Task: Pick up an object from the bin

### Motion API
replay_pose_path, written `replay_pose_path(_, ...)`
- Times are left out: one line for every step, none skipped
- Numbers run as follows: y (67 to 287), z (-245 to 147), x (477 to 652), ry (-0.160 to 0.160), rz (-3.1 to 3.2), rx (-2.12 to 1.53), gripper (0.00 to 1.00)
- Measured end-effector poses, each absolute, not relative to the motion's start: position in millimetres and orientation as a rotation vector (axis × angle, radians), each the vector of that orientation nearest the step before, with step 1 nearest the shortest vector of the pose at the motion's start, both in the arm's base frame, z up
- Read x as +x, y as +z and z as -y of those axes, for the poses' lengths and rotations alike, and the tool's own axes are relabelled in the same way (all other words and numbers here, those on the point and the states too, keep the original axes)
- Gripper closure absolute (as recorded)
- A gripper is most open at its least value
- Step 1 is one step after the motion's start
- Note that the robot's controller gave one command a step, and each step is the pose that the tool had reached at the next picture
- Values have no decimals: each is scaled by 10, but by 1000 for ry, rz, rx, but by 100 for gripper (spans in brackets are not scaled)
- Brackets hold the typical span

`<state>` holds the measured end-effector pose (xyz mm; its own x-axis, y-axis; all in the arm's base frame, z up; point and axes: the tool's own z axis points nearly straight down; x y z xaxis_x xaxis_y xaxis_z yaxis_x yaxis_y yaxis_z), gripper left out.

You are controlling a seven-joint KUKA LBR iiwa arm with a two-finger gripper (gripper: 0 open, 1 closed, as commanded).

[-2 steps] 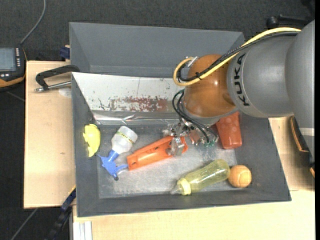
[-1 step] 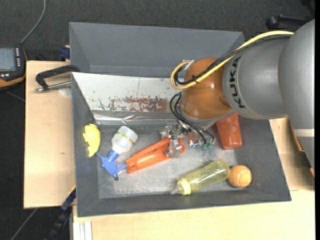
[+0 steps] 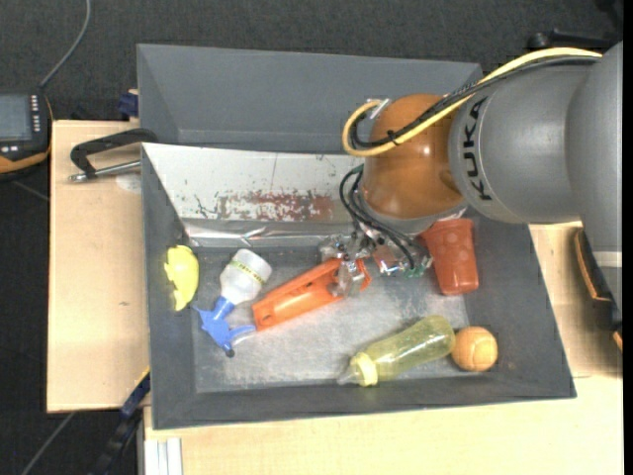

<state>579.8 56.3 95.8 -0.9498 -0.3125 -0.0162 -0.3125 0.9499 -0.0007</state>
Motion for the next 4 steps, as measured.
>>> replay_pose_path(991, -576, 5883, 3, -3081, -477, 100)
replay_pose_path(899, -453, 6013, 4, -3082, -469, 100)
replay_pose_path(1341, -479, 6007, 4, -3075, -504, 100)
replay_pose_path(1864, -282, 5989, 6, -3081, -402, 100)
